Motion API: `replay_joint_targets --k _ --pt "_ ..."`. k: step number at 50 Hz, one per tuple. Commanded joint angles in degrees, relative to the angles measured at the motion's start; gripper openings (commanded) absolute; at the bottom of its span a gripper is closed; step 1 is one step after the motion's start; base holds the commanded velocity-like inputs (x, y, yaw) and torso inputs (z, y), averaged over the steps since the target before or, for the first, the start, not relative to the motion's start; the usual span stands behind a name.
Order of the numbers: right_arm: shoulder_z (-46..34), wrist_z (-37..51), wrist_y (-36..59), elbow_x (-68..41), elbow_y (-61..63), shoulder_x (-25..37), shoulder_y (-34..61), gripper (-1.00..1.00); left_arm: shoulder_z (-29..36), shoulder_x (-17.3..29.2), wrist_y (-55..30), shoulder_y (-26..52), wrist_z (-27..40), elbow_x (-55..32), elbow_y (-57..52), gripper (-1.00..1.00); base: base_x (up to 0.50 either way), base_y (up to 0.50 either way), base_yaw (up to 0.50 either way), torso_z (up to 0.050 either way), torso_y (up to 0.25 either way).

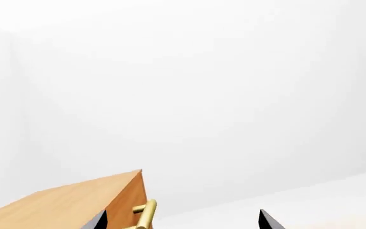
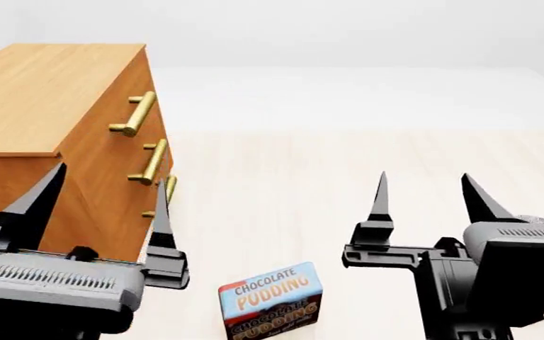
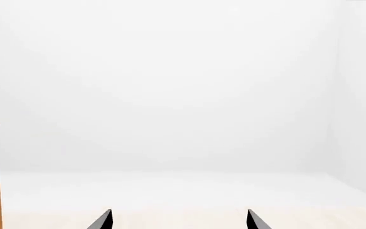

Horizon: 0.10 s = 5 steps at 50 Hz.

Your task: Put the butter at the back in the top drawer of the cabinet and close it.

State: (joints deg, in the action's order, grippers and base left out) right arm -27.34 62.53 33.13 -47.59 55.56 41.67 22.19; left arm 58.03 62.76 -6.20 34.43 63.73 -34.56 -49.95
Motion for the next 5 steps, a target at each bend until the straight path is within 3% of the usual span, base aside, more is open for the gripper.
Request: replay_joint_targets --k 1,5 --pt "-2.15 3.20 -0.92 0.92 4.28 1.15 -1.69 1.00 3.90 4.76 1.00 -5.92 5.85 9.07 -9.93 1.00 0.00 0.00 0.00 0.000 0.000" --pt "-10.99 7.99 -7.46 2.09 4.39 5.84 1.06 1.00 11.38 6.96 4.15 -4.00 9.04 13.97 -10.02 1.00 0.00 0.00 0.00 0.000 0.000"
